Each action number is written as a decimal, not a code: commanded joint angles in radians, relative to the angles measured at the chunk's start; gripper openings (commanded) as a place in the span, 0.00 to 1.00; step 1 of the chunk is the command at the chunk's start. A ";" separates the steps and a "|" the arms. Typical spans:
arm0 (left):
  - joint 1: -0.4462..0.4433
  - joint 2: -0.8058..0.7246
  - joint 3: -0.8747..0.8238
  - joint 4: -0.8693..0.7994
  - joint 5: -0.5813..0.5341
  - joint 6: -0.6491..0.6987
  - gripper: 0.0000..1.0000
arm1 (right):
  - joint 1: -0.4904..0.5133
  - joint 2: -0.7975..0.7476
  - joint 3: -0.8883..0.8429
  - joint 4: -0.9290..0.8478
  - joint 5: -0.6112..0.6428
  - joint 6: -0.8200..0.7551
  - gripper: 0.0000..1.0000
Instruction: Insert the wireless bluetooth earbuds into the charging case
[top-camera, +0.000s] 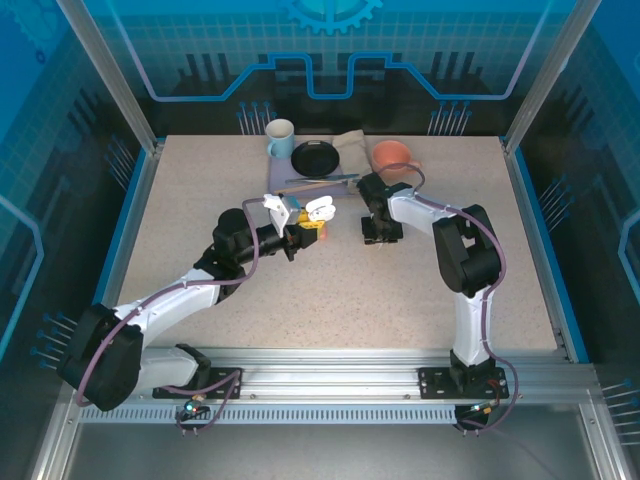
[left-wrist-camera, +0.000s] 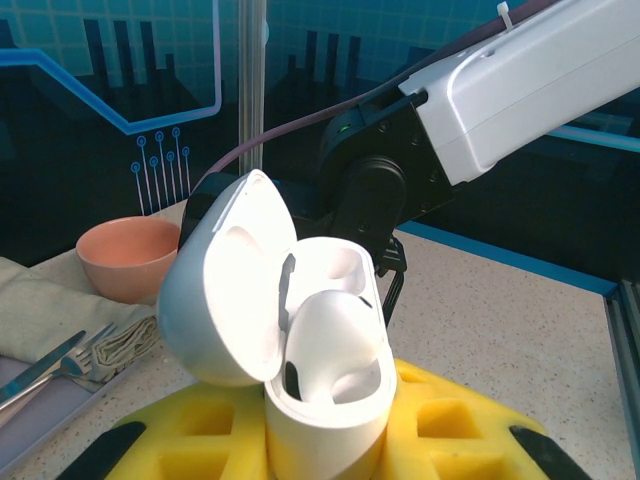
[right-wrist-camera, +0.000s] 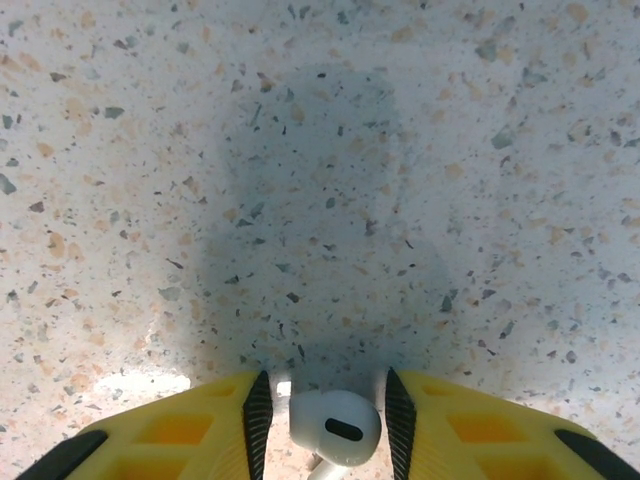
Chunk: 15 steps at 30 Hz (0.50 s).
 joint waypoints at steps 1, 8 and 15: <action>0.009 0.002 0.005 0.015 -0.001 0.013 0.00 | -0.026 0.008 -0.019 0.008 0.008 0.018 0.38; 0.008 0.009 0.013 0.012 0.003 0.011 0.00 | -0.033 -0.010 -0.032 0.016 0.010 0.021 0.29; 0.008 0.010 0.017 0.008 0.007 0.008 0.00 | -0.038 -0.059 -0.057 0.027 0.020 0.026 0.28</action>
